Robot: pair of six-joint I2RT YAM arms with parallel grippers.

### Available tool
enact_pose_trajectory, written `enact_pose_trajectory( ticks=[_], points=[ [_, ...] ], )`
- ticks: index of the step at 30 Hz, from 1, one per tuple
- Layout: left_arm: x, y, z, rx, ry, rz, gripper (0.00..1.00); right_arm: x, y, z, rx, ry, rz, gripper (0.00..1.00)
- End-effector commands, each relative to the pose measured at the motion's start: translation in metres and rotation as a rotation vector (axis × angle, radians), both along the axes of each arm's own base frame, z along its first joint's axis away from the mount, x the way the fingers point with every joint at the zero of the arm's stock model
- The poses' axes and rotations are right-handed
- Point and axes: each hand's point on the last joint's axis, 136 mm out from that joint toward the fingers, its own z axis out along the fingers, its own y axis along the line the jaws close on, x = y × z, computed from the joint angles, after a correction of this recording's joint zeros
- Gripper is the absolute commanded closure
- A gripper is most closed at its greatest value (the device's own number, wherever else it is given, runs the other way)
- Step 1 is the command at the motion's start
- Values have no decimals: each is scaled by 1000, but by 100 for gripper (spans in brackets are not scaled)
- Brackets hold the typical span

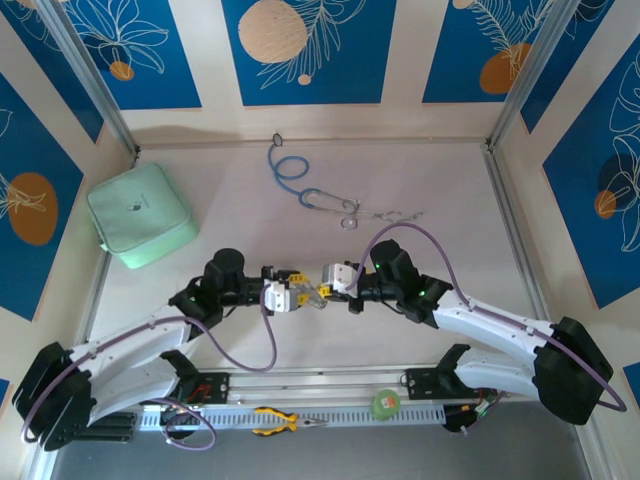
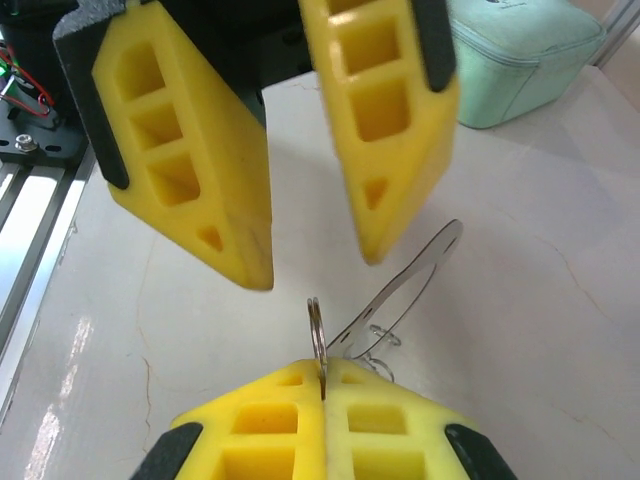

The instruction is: Put the keys on the keyring

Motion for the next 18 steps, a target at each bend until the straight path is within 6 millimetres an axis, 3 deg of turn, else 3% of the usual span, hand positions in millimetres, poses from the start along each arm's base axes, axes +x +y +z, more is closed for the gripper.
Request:
enact_pose_trajectory(
  ticks=[1, 4, 12, 18],
  points=[
    [-6, 12, -18, 115, 10, 11, 72, 1, 1, 14, -21, -56, 30, 100],
    [-6, 9, -13, 83, 19, 7, 79, 5, 2, 14, -60, -70, 26, 100],
    [6, -4, -1, 6, 68, 33, 78, 4, 8, 15, -127, -98, 39, 100],
    [23, -1, 3, -11, 92, 141, 79, 7, 10, 10, -188, -131, 27, 100]
  ],
)
